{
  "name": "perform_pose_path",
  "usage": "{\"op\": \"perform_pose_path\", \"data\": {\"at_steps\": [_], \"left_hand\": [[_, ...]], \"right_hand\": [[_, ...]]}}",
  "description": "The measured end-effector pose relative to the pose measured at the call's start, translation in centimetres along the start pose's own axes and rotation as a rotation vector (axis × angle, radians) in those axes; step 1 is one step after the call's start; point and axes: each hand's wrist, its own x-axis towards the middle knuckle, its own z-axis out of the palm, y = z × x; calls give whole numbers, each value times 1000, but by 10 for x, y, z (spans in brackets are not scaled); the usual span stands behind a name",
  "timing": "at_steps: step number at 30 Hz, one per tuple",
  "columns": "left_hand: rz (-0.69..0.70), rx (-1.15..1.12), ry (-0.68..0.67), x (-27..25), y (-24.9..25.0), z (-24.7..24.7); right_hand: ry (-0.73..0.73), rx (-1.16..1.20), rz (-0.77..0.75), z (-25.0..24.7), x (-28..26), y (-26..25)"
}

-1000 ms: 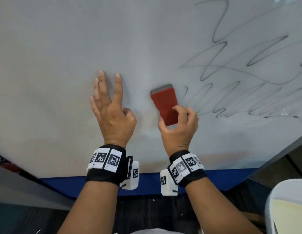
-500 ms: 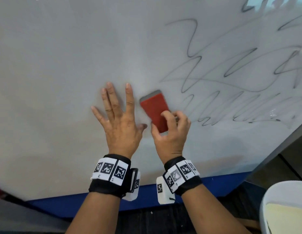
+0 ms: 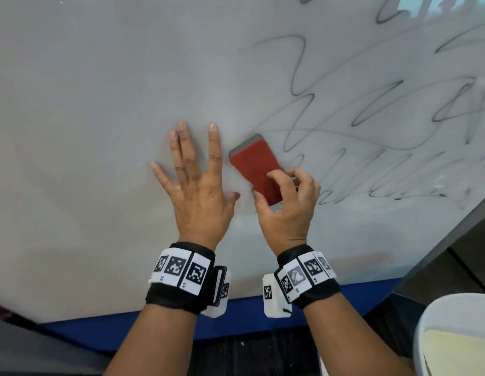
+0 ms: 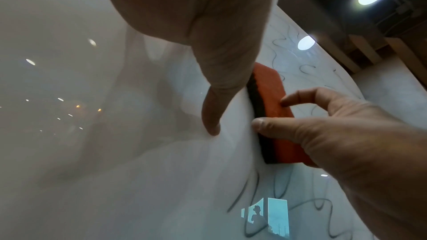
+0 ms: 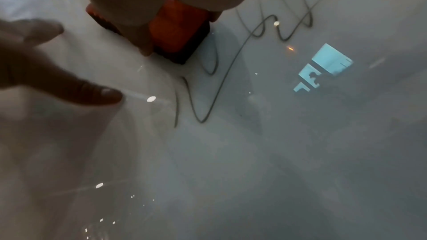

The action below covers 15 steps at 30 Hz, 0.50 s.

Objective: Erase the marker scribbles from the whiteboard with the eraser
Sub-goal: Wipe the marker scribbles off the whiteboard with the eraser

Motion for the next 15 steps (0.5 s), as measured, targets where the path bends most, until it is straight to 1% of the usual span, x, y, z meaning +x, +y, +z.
{"op": "perform_pose_path", "data": {"at_steps": [2, 4, 6, 9, 10, 13, 15], "left_hand": [[-4, 21, -14, 3, 2, -1], [-5, 43, -26, 2, 1, -1], [-11, 48, -26, 1, 1, -1], [-20, 53, -18, 1, 5, -3], [-25, 49, -16, 0, 6, -3], [-43, 44, -9, -2, 8, -3], [-51, 39, -5, -3, 11, -2]], "right_hand": [[80, 25, 62, -3, 8, 5], [107, 35, 110, -1, 6, 4], [60, 35, 124, 3, -4, -2], [-82, -4, 52, -1, -11, -1], [-77, -15, 55, -5, -9, 4], [89, 34, 178, -12, 4, 17], [123, 54, 219, -9, 2, 15]]}}
